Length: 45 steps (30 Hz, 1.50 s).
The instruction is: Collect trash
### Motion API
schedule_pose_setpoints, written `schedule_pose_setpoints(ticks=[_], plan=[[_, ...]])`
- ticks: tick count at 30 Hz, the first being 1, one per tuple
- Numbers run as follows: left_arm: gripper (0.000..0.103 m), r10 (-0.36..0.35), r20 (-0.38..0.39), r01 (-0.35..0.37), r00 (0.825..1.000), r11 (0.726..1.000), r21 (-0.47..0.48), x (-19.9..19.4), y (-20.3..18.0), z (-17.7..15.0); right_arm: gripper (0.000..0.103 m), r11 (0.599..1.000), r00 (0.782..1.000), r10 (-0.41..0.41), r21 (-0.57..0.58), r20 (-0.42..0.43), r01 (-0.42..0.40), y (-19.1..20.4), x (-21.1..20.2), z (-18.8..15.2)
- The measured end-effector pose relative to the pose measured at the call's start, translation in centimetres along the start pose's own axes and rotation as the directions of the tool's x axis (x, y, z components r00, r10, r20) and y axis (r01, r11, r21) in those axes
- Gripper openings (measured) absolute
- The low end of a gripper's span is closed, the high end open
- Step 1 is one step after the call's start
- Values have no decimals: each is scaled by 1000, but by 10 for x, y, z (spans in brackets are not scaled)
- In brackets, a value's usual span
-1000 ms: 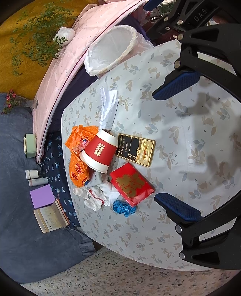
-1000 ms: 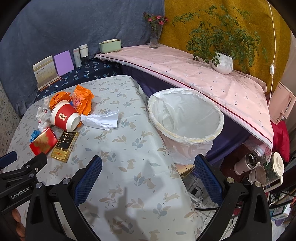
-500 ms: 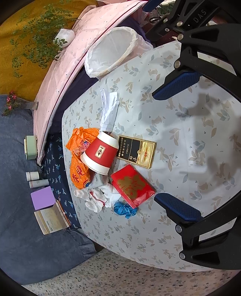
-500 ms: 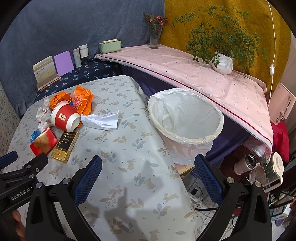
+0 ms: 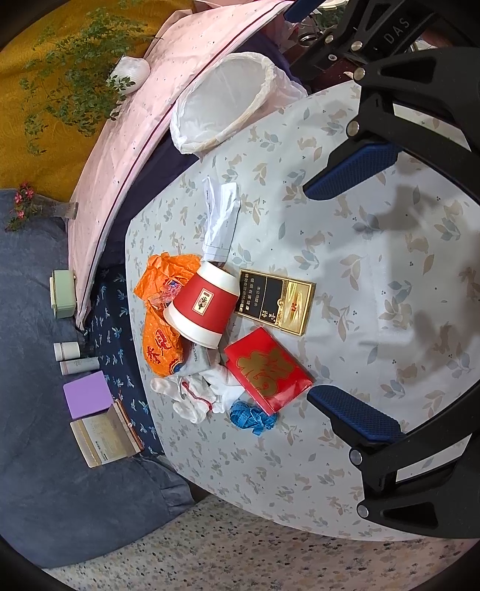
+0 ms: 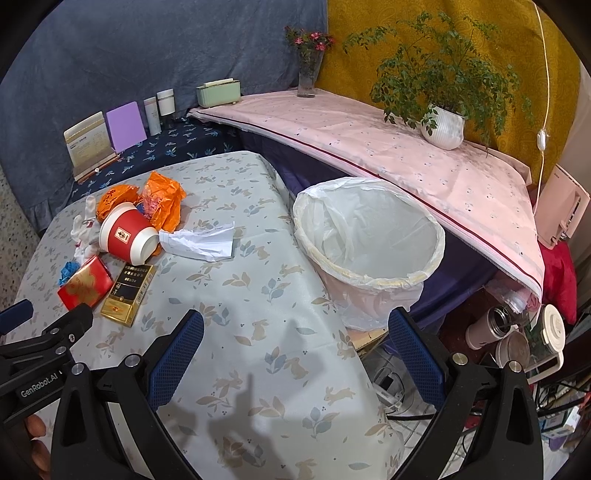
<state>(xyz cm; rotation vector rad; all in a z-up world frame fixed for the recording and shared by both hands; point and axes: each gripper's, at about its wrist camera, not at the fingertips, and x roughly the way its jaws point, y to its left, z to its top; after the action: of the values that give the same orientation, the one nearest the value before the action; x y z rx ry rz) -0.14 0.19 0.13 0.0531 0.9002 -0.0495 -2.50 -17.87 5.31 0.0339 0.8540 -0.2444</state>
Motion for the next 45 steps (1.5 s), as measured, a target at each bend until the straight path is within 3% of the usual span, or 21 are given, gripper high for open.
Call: schedule_pose_setpoints(ticks=[26, 45], plan=[[96, -8, 1, 8, 1000, 1000, -8, 0, 4, 0, 96, 1000, 1000, -9, 8, 15, 9, 0, 0, 0], [96, -8, -37, 7, 999, 999, -42, 24, 45, 3, 96, 1000, 999, 29, -6, 21, -29, 40, 13, 6]])
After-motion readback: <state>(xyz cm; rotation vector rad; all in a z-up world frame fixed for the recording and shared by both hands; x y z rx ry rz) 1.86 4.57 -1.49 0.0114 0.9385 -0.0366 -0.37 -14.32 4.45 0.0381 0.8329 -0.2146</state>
